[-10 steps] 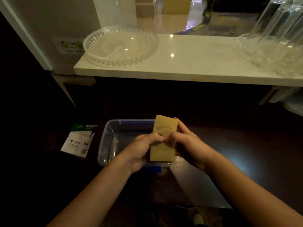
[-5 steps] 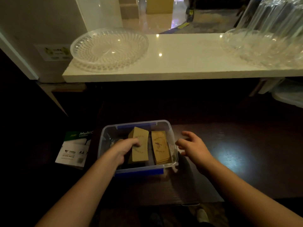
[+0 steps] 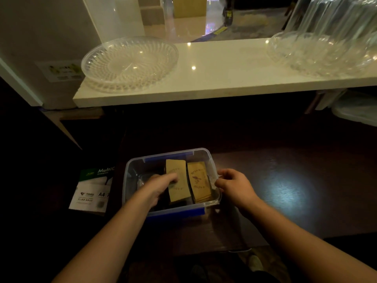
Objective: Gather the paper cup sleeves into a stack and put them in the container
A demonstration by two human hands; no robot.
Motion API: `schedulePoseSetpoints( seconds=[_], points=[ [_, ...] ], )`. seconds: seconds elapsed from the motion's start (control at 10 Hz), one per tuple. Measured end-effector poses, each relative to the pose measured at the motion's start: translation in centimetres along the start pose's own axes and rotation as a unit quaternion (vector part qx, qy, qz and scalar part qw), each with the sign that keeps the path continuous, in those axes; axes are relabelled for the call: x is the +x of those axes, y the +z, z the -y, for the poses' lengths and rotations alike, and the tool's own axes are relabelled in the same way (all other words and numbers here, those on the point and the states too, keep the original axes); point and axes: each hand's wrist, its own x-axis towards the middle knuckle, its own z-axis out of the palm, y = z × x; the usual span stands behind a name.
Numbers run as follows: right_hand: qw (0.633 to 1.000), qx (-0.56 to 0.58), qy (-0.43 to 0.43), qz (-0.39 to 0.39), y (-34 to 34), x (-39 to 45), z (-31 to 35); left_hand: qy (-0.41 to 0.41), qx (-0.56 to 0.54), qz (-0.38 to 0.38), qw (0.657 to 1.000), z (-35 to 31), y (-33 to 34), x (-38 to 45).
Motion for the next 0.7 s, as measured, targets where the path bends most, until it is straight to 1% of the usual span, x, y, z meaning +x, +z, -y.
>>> schedulePoseSetpoints(
  seconds=[0.3, 0.4, 0.5, 0.6, 0.7],
  points=[
    [0.999, -0.011, -0.001, -0.030, 0.3, -0.4, 0.3, 0.008, 0.003, 0.013, 1.000, -0.4, 1.4, -0.1],
    [1.000, -0.022, 0.001, -0.013, -0.1, -0.5, 0.9, -0.001, -0.016, 0.030, 0.999, -0.9, 1.3, -0.6],
    [0.998, -0.063, -0.008, 0.010, -1.0, -0.5, 1.7, 0.005, -0.021, 0.024, 0.999, -1.0, 1.4, -1.5],
    [0.986, -0.143, -0.085, -0.030, -3.0, -1.0, 3.4, 0.078, -0.018, -0.095, 0.992, -0.9, 1.9, -2.9],
    [0.946, -0.247, -0.187, -0.098, -6.4, -2.1, 6.6, 0.205, 0.075, -0.216, 0.952, -3.1, 3.1, -6.6]
  ],
)
